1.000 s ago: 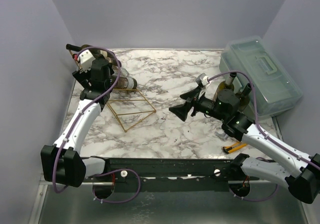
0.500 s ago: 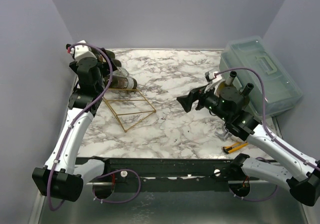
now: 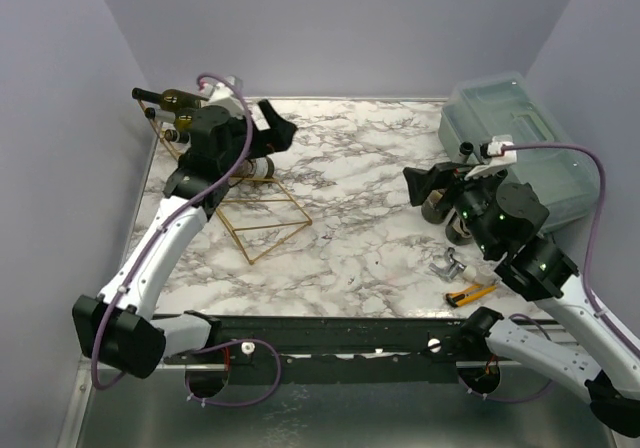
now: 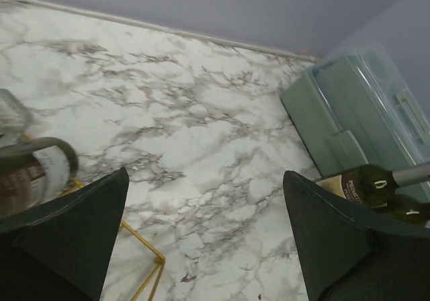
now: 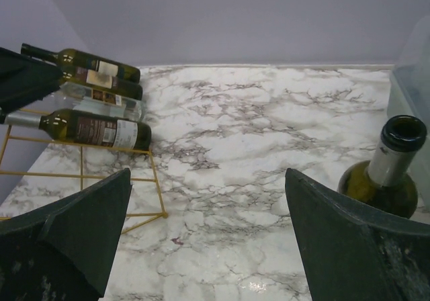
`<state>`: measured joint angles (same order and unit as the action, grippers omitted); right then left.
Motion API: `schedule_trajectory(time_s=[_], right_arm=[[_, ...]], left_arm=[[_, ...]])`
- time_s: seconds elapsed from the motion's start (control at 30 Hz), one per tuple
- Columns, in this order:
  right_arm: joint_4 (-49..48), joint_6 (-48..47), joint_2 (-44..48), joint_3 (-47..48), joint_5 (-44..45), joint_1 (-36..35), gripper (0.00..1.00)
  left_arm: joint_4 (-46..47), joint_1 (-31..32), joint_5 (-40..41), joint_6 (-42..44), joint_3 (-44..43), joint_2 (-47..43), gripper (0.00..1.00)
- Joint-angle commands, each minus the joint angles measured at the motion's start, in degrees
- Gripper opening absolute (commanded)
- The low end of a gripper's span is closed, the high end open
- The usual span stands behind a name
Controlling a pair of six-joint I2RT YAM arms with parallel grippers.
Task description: Put the wine bottle on the wine rack
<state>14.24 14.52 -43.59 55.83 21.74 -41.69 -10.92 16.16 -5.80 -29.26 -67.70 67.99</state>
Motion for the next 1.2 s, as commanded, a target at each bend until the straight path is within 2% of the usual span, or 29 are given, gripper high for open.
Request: schedule_trajectory(time_s=[0.0,0.13,0.37,0.47,0.7,0.9,1.07,1.17], right_arm=[[3.85,-0.18,3.44,1.46,4.69,-0.36,1.0],[4.0,-0.62,7.69,1.95,3.72,-0.39,1.0],[6.43,-3.29,15.74,4.18,0.94,-0.4,1.0],[8.35,-4.7,18.43,5.74,0.12,-0.37,1.0],[11.56,-4.14,21.92,7.12,-1.23,-0.38,1.0],[13.35,-3.38,23.78,7.45,-0.85,-0.35,1.0],[13.27,-3.44,25.0,7.47,-0.32,-0.39,1.0],[13.27,-3.55,25.0,7.62,-0.6,-0.38,1.0]], left_arm=[[4.55,11.87,-2.53,0.26,-4.28,6.08,0.99],[14.41,20.29,-2.25,4.5,-3.76,11.37,0.99],[27.87,32.74,3.68,19.97,-6.61,22.78,0.99],[31.39,34.25,3.59,20.47,-9.95,28.47,0.99],[32.1,37.31,3.22,21.93,-20.97,40.6,0.99],[33.4,39.07,4.83,22.59,-27.01,46.68,0.98],[34.47,40.15,2.09,22.66,-30.52,50.27,0.97],[34.69,40.61,4.0,22.55,-32.68,52.32,0.94]])
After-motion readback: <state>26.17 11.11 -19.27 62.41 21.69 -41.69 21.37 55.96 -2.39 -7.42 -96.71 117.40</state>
